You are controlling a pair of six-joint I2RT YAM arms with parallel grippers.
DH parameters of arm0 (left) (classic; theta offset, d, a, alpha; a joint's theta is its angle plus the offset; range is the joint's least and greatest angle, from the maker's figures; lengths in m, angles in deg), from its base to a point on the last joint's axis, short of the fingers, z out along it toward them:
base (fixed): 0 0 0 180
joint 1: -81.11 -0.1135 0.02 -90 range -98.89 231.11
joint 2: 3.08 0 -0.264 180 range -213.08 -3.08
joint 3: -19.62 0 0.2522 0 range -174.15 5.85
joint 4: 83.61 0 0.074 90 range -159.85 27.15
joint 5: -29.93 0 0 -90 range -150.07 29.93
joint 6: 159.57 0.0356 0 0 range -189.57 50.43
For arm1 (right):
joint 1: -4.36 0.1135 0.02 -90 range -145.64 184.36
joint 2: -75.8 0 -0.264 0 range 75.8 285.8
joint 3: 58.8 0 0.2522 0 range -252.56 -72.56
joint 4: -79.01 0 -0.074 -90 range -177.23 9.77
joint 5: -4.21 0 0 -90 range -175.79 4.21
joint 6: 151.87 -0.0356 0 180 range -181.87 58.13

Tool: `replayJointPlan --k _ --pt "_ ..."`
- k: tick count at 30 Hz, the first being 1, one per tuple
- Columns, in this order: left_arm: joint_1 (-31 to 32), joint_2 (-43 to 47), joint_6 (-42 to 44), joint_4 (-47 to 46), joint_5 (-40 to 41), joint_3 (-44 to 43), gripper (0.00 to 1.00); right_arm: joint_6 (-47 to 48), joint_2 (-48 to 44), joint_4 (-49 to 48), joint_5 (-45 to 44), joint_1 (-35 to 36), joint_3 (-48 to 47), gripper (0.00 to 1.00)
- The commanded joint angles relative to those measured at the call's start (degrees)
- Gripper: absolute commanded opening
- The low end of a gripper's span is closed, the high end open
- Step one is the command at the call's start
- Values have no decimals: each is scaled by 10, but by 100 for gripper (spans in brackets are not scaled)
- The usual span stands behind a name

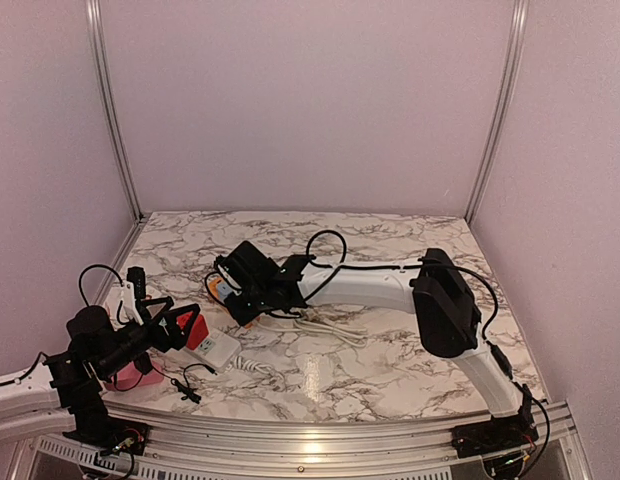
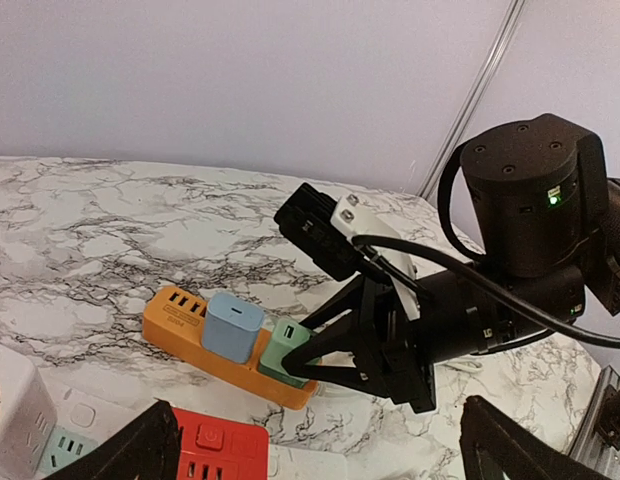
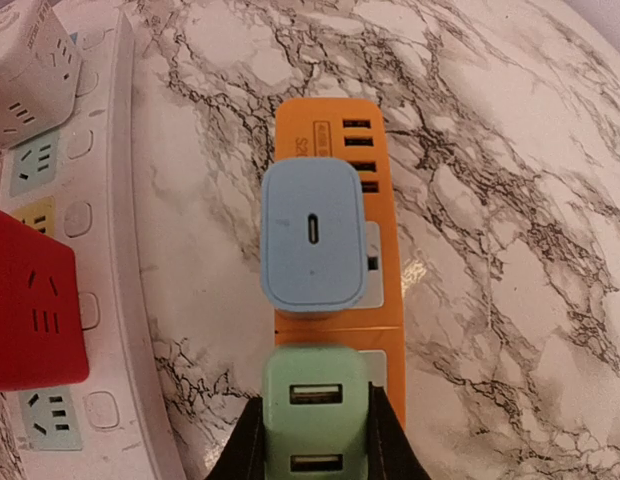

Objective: Insert the plug
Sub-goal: Insert the plug into the socket slot, then reset both arms

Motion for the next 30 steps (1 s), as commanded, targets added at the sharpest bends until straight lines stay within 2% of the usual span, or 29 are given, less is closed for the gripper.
replayJointPlan --k 1,9,21,25,30 --pt "-4 1 0 -4 -6 5 99 8 36 92 16 -1 -15 19" --pt "-5 4 -2 -4 -8 6 99 13 34 100 14 -5 -36 24" --pt "-6 6 -2 -4 -11 6 99 22 12 101 8 -10 -46 40" --pt "-6 8 -2 -3 -11 6 99 24 -13 94 13 -9 -27 47" --pt "-6 9 -2 -3 -13 6 99 31 -83 64 18 -9 42 59"
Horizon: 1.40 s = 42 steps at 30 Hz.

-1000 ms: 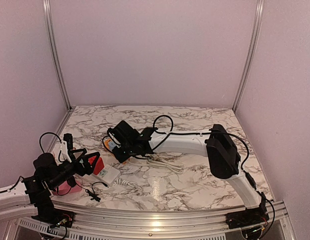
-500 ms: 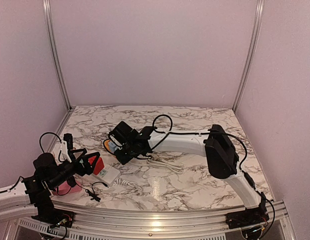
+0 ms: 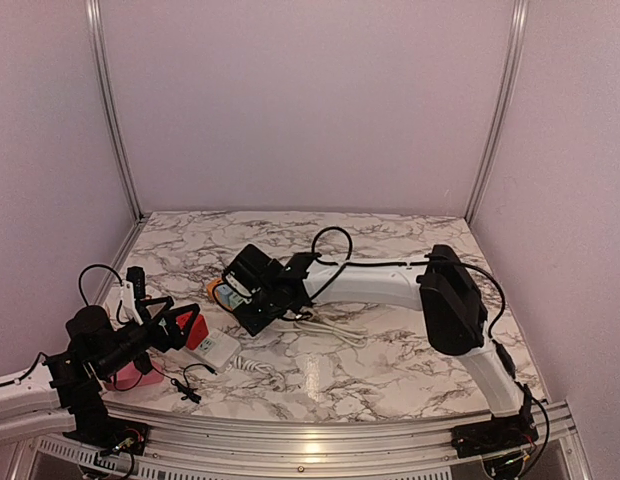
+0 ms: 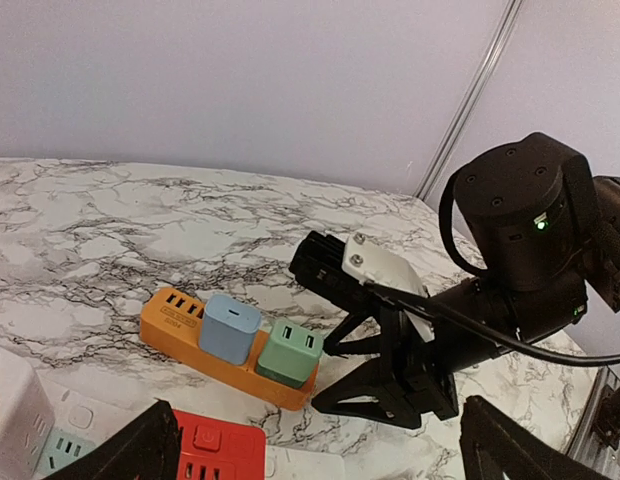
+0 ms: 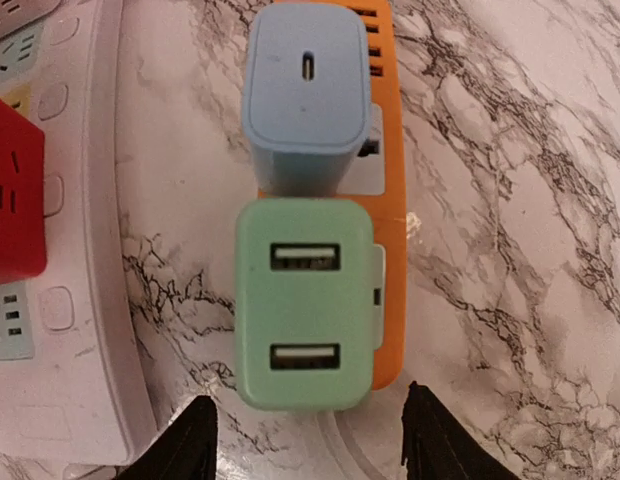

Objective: Insert the plug
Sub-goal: Reset both arms

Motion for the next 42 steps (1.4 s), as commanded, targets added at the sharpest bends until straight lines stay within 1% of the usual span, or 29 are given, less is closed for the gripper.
replayJointPlan --k 1,2,3,4,9,16,21,22,25,28,30,35,39,42 --pt "-4 6 -1 -3 -8 6 99 13 -94 -25 8 -2 55 65" --pt "-4 6 -2 -3 -9 6 99 19 -116 -41 9 -2 83 78" --pt "-4 6 -2 -3 -9 6 99 24 -138 -72 10 -2 111 93" --pt "-4 7 -2 -3 -10 6 99 31 -163 -99 9 -2 147 98" --pt "-4 10 -2 -3 -12 6 99 68 -281 -228 -13 -2 321 99" --pt "-5 7 -8 1 -23 -2 99 98 -429 -332 -68 -3 512 98" --pt "-4 -61 -9 104 -31 -99 99 94 -547 -390 -100 -3 631 98" --pt "-4 -83 -14 133 -26 -120 99 96 -571 -396 -109 -3 651 98" --pt "-4 -122 -21 180 -16 -181 99 98 -645 -421 -136 -4 704 99" --pt "-4 -142 -20 219 -12 -230 99 89 -717 -418 -153 -10 738 98" --pt "-4 -151 -14 258 -3 -264 99 77 -754 -394 -162 -18 744 99" --pt "-4 -174 23 337 21 -337 99 56 -810 -330 -227 -32 735 98" --pt "-4 -176 41 361 38 -360 99 56 -854 -327 -272 -35 744 99" --pt "-4 -173 48 368 41 -370 99 60 -890 -340 -285 -37 757 98"
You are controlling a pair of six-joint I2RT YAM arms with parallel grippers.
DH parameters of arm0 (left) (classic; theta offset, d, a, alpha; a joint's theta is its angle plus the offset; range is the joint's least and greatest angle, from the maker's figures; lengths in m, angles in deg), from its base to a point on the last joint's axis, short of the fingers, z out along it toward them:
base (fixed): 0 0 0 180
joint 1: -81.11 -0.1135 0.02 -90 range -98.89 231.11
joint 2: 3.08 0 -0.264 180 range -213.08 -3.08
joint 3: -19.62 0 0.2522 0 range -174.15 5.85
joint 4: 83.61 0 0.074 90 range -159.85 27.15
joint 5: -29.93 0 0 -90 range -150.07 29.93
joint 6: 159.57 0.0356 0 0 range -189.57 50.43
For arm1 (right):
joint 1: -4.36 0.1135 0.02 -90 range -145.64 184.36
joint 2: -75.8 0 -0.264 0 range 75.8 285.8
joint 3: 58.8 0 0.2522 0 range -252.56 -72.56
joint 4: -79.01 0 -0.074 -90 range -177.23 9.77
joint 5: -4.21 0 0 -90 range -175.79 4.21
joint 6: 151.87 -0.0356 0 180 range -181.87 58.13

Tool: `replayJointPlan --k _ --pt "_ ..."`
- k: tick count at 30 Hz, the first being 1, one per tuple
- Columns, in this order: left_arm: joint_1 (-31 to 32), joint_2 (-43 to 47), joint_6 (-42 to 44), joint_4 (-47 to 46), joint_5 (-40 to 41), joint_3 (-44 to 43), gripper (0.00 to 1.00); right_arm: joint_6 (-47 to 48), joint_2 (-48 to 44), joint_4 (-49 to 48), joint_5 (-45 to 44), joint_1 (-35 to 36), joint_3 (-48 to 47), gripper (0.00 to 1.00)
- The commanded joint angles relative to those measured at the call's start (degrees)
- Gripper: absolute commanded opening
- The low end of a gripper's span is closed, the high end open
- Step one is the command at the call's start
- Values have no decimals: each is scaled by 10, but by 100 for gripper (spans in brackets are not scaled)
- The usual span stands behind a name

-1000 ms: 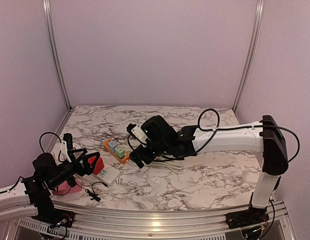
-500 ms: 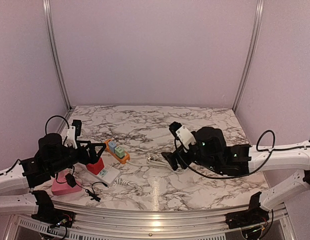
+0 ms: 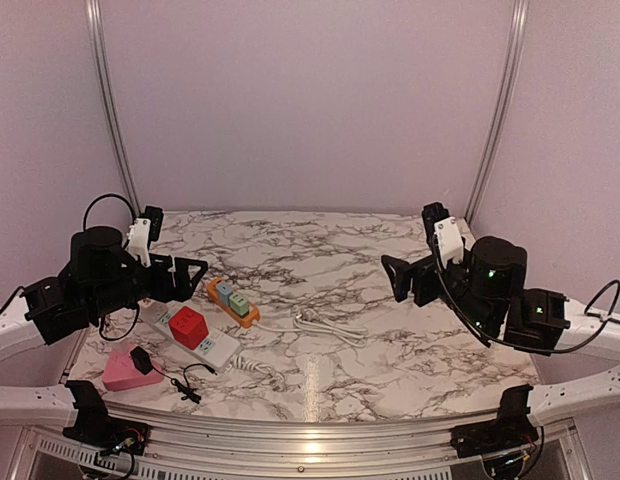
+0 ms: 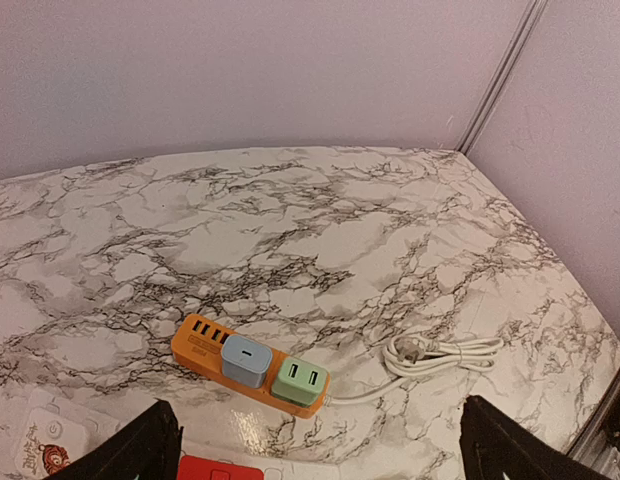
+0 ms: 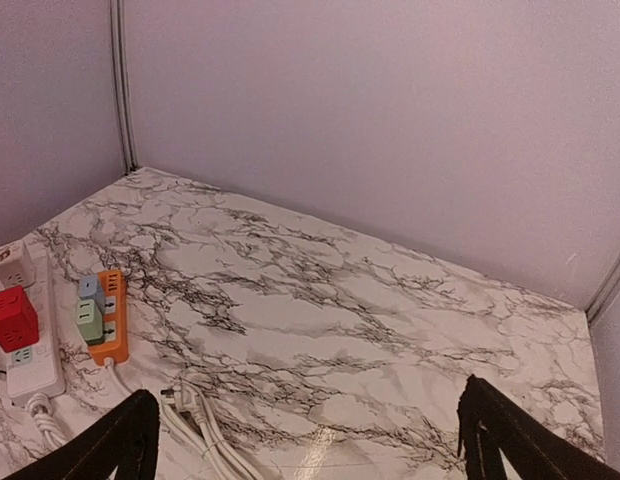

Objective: Insert the plug
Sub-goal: Reset both arms

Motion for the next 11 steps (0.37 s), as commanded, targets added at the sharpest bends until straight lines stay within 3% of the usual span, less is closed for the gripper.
replayJointPlan --k 1,11 --pt "-3 0 29 49 22 -25 99 -5 -49 -2 -51 -5 10 99" --pt "-3 -22 47 63 30 -61 99 -10 -94 -3 -109 -7 9 99"
